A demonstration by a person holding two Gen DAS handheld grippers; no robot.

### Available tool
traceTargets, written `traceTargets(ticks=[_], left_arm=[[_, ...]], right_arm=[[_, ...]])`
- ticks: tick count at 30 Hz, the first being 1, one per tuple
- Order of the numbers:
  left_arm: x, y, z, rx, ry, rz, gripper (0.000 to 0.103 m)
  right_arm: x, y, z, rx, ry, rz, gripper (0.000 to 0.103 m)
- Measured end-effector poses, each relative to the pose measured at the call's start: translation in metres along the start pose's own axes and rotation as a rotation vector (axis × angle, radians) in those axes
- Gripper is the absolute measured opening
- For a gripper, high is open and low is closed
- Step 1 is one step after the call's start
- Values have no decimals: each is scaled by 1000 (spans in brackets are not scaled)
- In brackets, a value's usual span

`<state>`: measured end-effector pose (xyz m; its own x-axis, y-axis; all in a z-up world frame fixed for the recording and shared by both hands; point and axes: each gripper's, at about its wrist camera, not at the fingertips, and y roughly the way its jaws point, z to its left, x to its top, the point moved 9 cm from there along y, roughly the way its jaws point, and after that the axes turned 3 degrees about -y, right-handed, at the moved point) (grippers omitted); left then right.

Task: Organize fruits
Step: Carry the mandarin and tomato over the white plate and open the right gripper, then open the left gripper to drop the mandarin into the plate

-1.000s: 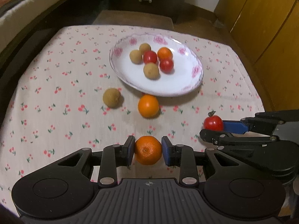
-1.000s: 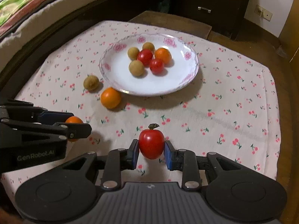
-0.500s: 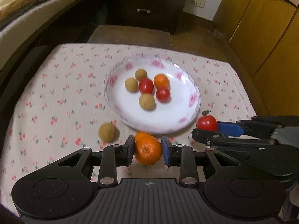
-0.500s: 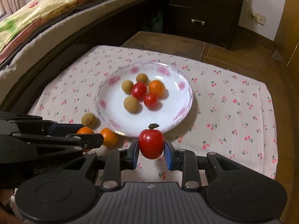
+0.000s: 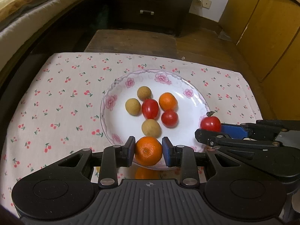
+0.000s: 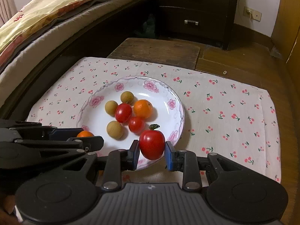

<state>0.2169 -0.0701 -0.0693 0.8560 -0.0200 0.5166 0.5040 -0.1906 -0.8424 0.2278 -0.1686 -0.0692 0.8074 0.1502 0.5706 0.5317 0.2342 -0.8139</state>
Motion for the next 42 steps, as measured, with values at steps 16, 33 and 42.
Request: traceTargets(ticks=[16,33,42], left_arm=[[6,14,9,14,-32,13,38],[9,7,8,8,-36,-12,42],[10,-2,9,-4,-45,-28,45]], right_arm=[[6,21,1,27,29,16,31],[8,15,-2,15,42,-2,31],[9,7,-1,10,41,-20,34]])
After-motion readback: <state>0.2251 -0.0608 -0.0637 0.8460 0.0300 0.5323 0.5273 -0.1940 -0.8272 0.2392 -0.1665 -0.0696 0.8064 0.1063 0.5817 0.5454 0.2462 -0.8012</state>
